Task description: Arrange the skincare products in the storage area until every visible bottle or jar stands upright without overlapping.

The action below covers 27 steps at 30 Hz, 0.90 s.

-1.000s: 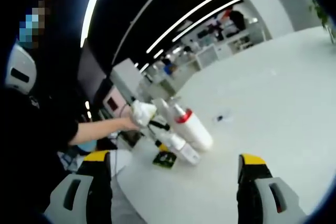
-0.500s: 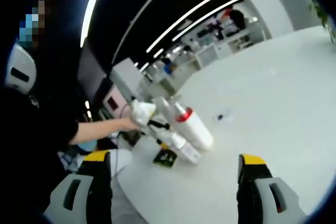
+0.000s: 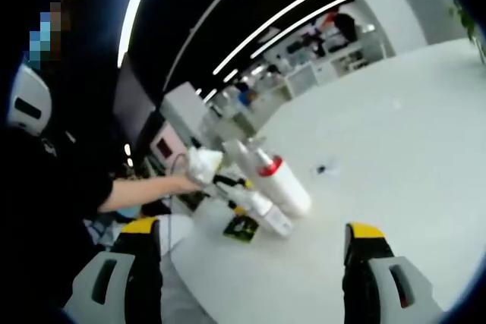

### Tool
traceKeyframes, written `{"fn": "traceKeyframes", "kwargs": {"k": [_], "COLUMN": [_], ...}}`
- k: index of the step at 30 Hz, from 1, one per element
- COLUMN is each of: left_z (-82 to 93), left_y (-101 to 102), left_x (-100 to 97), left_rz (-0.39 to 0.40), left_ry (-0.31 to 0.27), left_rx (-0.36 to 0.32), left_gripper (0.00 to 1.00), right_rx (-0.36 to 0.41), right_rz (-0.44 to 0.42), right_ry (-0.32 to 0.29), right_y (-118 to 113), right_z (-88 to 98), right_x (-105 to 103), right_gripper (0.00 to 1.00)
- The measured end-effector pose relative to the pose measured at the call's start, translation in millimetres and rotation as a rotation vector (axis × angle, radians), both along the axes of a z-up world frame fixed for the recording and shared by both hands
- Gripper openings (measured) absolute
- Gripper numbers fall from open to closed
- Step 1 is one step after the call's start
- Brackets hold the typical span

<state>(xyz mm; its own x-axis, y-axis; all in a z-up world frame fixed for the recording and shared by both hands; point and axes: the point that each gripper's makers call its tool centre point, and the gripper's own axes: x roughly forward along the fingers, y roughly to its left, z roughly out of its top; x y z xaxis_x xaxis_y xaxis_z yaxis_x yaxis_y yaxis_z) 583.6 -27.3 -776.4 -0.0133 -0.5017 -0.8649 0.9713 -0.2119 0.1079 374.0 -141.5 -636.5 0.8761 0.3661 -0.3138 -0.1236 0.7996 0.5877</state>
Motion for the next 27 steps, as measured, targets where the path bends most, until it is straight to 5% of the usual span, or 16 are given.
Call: {"fn": "traceKeyframes", "kwargs": {"k": [3,8,10,11,13,15,22,27], "left_z": [3.2,-1.6,-7.0,-4.1,-4.5,-4.0,9.6,9.1], "left_y": [-3,-1,3,-2,3,2,0,2], "left_x": [-3.3,-4.9,-16.0,-13.9,-10.0,-9.3,-3.4,8.3], "left_rz": [-0.002,-0.005,-0.042,-0.059,0.058,0.031,0.08,0.065], "left_ry": [0.012,-0.01,0.04,0.01,0.054,0.041,0.049,0.009], "left_rx": [-0.035,-0.01,0.021,-0.036,-0.015,-0.021,-0.051,-0.046], "left_gripper": [0.29,0.25,0.08,0.07,0.07,0.07,0.09,0.43], "right_rx": [0.001,0.002,0.004,0.003,0.003,0.006,0.005,0.005], "right_rz": [-0.001,0.0,0.001,0.002,0.003,0.004,-0.004,-0.009], "right_ry": [0.002,0.002,0.003,0.003,0.003,0.002,0.004,0.008], "right_y": [0,1,2,3,3,3,0,-2], "right_z": [-0.2,-0.2,-0.7,-1.1,-1.0,-0.7,-0.8,-2.3], "right_x": [0,0,1,1,2,2,0,-2], "right_gripper": [0.99,0.99,0.99,0.99,0.99,0.99,0.99,0.99]}}
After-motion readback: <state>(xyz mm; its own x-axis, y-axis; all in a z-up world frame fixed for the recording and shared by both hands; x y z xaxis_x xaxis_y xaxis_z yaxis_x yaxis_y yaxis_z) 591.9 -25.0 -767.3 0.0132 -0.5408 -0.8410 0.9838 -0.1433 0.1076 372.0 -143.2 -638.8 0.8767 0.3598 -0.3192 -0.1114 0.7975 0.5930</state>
